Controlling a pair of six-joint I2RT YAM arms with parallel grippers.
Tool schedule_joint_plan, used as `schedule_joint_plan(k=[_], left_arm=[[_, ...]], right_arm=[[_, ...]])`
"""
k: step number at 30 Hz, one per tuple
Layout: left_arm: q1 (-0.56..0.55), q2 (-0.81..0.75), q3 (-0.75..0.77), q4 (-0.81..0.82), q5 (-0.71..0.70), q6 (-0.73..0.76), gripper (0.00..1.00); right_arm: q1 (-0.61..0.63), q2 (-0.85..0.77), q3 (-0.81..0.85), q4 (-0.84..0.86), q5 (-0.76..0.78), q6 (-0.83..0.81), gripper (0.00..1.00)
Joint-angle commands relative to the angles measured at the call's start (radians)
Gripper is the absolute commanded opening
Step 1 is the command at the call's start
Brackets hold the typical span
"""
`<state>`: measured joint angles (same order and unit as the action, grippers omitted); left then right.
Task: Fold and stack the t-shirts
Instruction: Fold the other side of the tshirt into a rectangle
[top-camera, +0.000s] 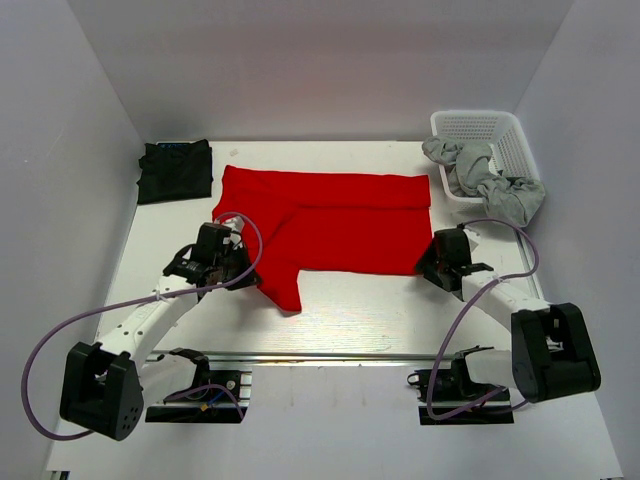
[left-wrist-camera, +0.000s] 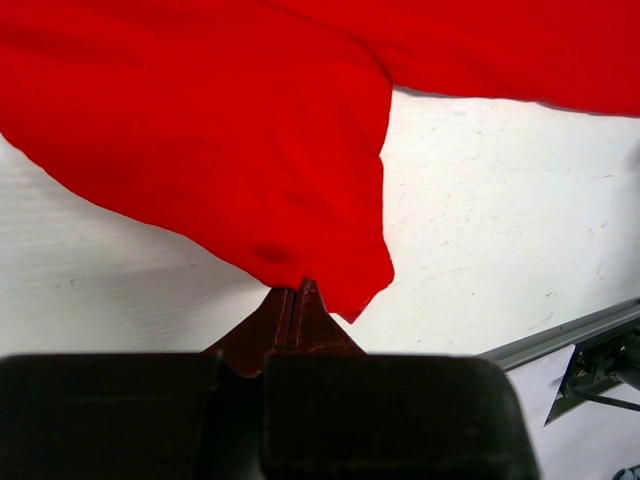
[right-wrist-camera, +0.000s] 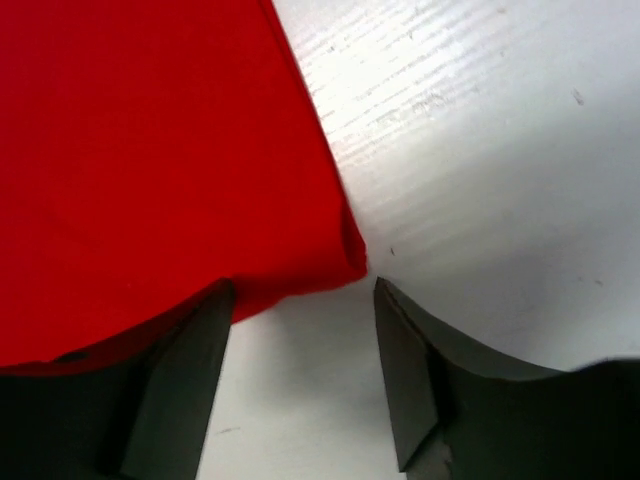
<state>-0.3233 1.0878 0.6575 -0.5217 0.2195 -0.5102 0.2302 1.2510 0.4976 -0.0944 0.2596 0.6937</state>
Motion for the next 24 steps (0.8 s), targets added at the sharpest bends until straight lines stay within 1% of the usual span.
schedule_joint_plan(k=[1, 2, 4, 5, 10, 12, 13, 15, 21, 22, 24], left_arm=[[-0.003, -0.035, 0.017, 0.042, 0.02, 0.015, 0.0], [-0.003, -0.035, 0.017, 0.052, 0.02, 0.015, 0.0], [-0.003, -0.045, 0.017, 0.061, 0.009, 0.006, 0.0], [-0.003, -0.045, 0.027, 0.061, 0.009, 0.006, 0.0], [-0.003, -0.045, 0.057, 0.104, 0.009, 0.015, 0.0], [0.007, -0.035, 0.076, 0.114, -0.002, 0.004, 0.0], [0.007, -0.022, 0.076, 0.127, -0.002, 0.004, 0.0], [0.019, 0.013, 0.108, 0.14, -0.002, 0.004, 0.0], [0.02, 0.113, 0.227, 0.14, -0.113, 0.004, 0.0], [0.02, 0.15, 0.263, 0.14, -0.147, 0.004, 0.0], [0.02, 0.193, 0.303, 0.14, -0.167, 0.004, 0.0]], right_arm=[[0.0, 0.044, 0.013, 0.038, -0.005, 0.041, 0.61], [-0.002, 0.045, 0.012, 0.038, -0.006, 0.043, 0.51], [-0.002, 0.027, 0.009, 0.041, -0.006, 0.046, 0.42], [-0.002, 0.022, 0.006, 0.041, -0.006, 0.047, 0.35], [-0.002, -0.022, 0.006, 0.041, -0.003, 0.023, 0.19], [-0.002, -0.022, 0.015, 0.047, -0.011, 0.012, 0.08], [-0.002, -0.018, 0.021, 0.05, -0.017, 0.009, 0.0], [0.001, -0.004, 0.038, 0.05, -0.029, -0.002, 0.0], [0.001, 0.048, 0.128, 0.047, -0.036, -0.031, 0.0], [0.001, 0.059, 0.139, 0.044, -0.037, -0.036, 0.0], [-0.002, 0.079, 0.182, 0.038, -0.04, -0.06, 0.0]])
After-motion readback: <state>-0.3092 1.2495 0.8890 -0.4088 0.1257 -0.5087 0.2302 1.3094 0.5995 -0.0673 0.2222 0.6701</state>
